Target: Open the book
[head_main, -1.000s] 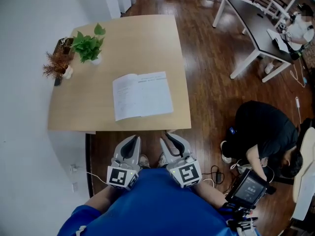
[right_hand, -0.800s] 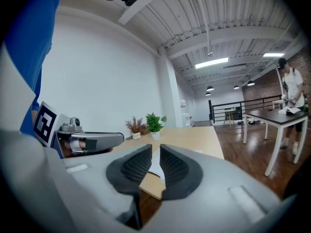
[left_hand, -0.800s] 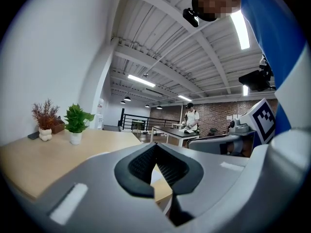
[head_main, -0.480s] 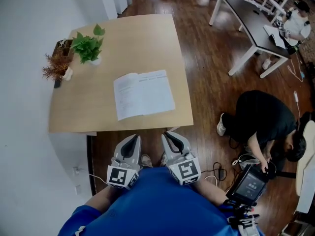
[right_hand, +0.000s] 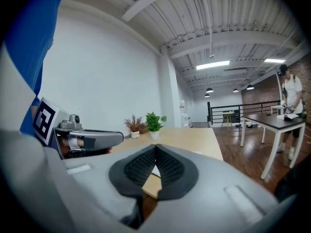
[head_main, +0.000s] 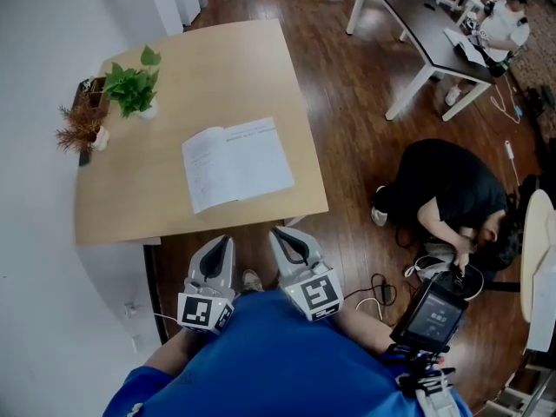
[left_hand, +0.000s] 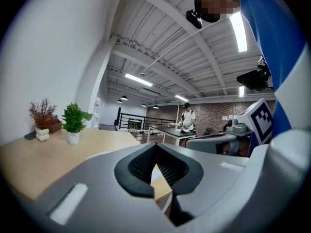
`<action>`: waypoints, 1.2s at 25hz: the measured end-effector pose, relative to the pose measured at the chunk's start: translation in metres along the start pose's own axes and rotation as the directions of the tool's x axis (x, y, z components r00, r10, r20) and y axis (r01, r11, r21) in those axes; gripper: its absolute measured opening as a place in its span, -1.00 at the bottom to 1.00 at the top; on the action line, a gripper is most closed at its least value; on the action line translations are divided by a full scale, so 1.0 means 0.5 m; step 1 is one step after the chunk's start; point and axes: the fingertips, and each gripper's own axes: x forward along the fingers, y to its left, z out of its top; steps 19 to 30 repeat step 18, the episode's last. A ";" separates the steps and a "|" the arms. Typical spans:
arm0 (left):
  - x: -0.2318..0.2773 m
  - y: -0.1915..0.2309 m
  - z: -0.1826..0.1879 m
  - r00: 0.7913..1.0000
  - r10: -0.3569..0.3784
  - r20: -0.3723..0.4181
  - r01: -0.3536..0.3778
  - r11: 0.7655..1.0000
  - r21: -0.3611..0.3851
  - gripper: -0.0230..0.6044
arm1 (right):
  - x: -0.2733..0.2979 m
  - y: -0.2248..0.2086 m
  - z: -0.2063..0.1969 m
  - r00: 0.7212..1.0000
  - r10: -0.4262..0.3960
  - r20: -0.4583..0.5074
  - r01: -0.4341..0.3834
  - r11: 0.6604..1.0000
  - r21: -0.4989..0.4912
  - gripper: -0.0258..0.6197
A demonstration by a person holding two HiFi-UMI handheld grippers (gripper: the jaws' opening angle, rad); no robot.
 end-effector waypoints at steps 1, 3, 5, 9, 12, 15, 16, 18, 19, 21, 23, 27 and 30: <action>0.001 -0.001 -0.001 1.000 -0.002 0.000 0.002 1.000 0.000 -0.91 | -0.001 0.000 0.000 1.000 -0.001 -0.005 0.001 1.000 0.005 -0.92; 0.003 -0.001 0.000 1.000 -0.005 0.000 0.005 1.000 -0.001 -0.91 | -0.001 -0.001 0.001 1.000 -0.003 -0.001 0.003 1.000 0.001 -0.92; 0.004 0.001 0.000 1.000 -0.006 0.004 0.006 1.000 0.002 -0.91 | 0.001 -0.003 0.003 1.000 -0.004 0.011 0.004 1.000 -0.008 -0.92; 0.006 0.003 0.002 1.000 -0.007 0.004 0.007 1.000 0.002 -0.91 | 0.003 -0.001 0.006 1.000 -0.002 0.002 0.002 1.000 0.002 -0.92; 0.009 0.010 -0.002 1.000 -0.006 0.013 0.006 1.000 0.014 -0.91 | 0.009 -0.002 0.008 1.000 -0.001 0.012 0.001 1.000 -0.009 -0.92; 0.014 0.009 0.004 1.000 -0.004 0.010 0.004 1.000 0.002 -0.91 | 0.013 -0.005 0.012 1.000 0.001 0.015 -0.001 1.000 -0.012 -0.92; 0.015 0.009 0.003 1.000 -0.003 0.006 0.003 1.000 0.000 -0.91 | 0.015 -0.006 0.013 1.000 0.003 0.023 -0.003 1.000 -0.018 -0.92; 0.016 0.012 -0.002 1.000 0.000 0.006 0.000 1.000 0.009 -0.91 | 0.020 -0.010 0.014 0.999 0.008 0.037 -0.007 1.000 -0.030 -0.92; 0.016 0.012 -0.002 1.000 0.000 0.006 0.000 1.000 0.009 -0.91 | 0.020 -0.010 0.014 0.999 0.008 0.037 -0.007 1.000 -0.030 -0.92; 0.016 0.012 -0.002 1.000 0.000 0.006 0.000 1.000 0.009 -0.91 | 0.020 -0.010 0.014 0.999 0.008 0.037 -0.007 1.000 -0.030 -0.92; 0.016 0.012 -0.002 1.000 0.000 0.006 0.000 1.000 0.009 -0.91 | 0.020 -0.010 0.014 0.999 0.008 0.037 -0.007 1.000 -0.030 -0.92; 0.016 0.012 -0.002 1.000 0.000 0.006 0.000 1.000 0.009 -0.91 | 0.020 -0.010 0.014 0.999 0.008 0.037 -0.007 1.000 -0.030 -0.92; 0.016 0.012 -0.002 1.000 0.000 0.006 0.000 1.000 0.009 -0.91 | 0.020 -0.010 0.014 0.999 0.008 0.037 -0.007 1.000 -0.030 -0.92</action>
